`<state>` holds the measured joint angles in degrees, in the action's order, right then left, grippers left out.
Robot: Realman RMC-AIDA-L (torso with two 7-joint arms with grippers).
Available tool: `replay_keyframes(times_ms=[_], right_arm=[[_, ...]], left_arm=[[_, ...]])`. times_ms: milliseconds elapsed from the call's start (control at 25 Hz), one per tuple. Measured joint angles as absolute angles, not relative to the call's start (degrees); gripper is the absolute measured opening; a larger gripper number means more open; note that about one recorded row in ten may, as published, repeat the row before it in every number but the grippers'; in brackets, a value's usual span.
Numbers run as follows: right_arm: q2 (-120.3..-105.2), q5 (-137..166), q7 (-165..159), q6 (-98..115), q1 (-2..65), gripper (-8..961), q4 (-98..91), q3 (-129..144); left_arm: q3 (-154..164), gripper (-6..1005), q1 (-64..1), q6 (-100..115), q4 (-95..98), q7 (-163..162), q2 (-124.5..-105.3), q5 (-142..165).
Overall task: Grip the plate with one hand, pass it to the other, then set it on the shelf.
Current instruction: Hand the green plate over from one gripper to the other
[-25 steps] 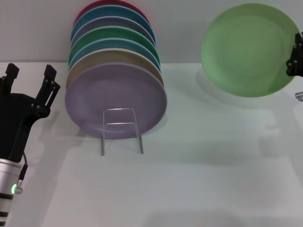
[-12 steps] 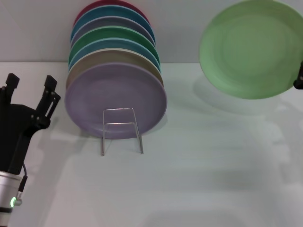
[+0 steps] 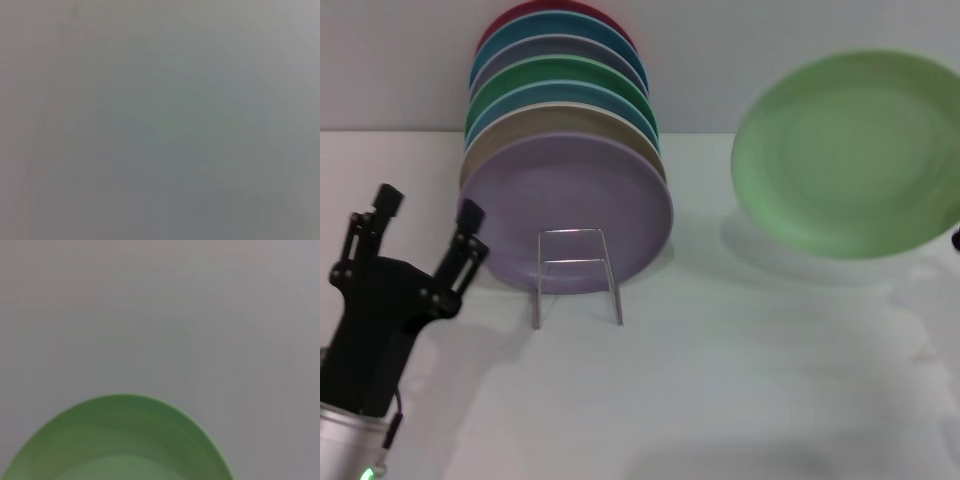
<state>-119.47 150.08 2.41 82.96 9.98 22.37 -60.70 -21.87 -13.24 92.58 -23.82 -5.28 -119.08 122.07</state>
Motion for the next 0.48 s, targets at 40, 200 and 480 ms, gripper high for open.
replay_keyframes(times_ms=[40,200,480], right_arm=[[-119.57,150.04,2.61,83.86,9.41,22,22.19,-59.8],[-119.8,149.95,3.44,85.78,7.12,21,22.67,-56.34],[-119.87,144.13,12.34,86.15,2.84,21,27.98,-45.57]], left_arm=[[-20.67,797,-13.18,92.9,-24.0,-5.17,-119.1,122.09],[-17.03,796,-13.01,93.05,-24.99,-4.92,-119.09,122.07],[-11.87,795,-13.04,92.66,-27.78,2.22,-119.09,122.07]])
